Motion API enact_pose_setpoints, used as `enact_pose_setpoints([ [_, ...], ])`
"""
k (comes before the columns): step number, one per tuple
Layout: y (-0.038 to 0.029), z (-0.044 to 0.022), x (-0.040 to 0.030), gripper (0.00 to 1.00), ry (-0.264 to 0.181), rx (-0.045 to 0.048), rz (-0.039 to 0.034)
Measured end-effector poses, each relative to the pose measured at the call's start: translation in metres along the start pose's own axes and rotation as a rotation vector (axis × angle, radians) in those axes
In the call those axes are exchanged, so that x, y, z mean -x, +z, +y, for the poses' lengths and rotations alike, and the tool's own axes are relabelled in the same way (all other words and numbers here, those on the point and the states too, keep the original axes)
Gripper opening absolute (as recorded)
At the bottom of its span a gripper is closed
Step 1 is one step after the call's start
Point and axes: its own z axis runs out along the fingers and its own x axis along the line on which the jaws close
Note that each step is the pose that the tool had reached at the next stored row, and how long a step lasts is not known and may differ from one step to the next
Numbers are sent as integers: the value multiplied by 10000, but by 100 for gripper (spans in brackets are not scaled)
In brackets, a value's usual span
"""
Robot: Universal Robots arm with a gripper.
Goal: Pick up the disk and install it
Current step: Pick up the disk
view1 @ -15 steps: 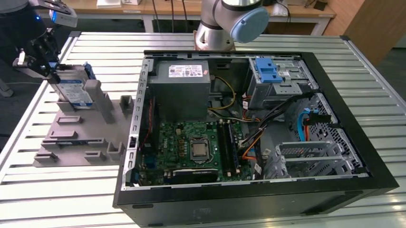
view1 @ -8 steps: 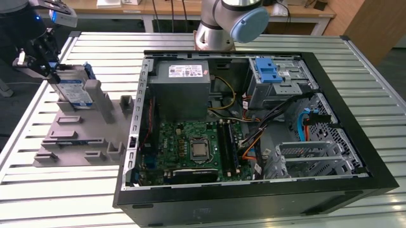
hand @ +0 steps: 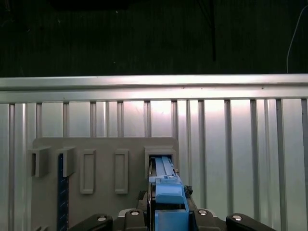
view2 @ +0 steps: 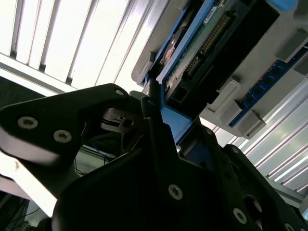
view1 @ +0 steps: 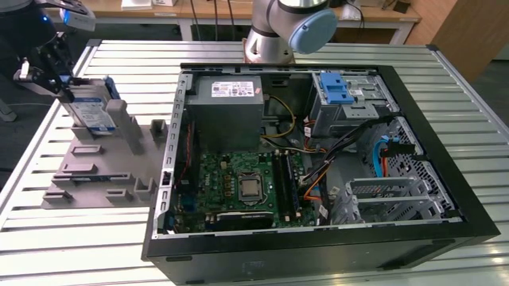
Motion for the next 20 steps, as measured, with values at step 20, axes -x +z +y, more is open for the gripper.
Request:
enact_pose_setpoints([
  [20, -119, 3, 3, 36, 0, 2, 7],
])
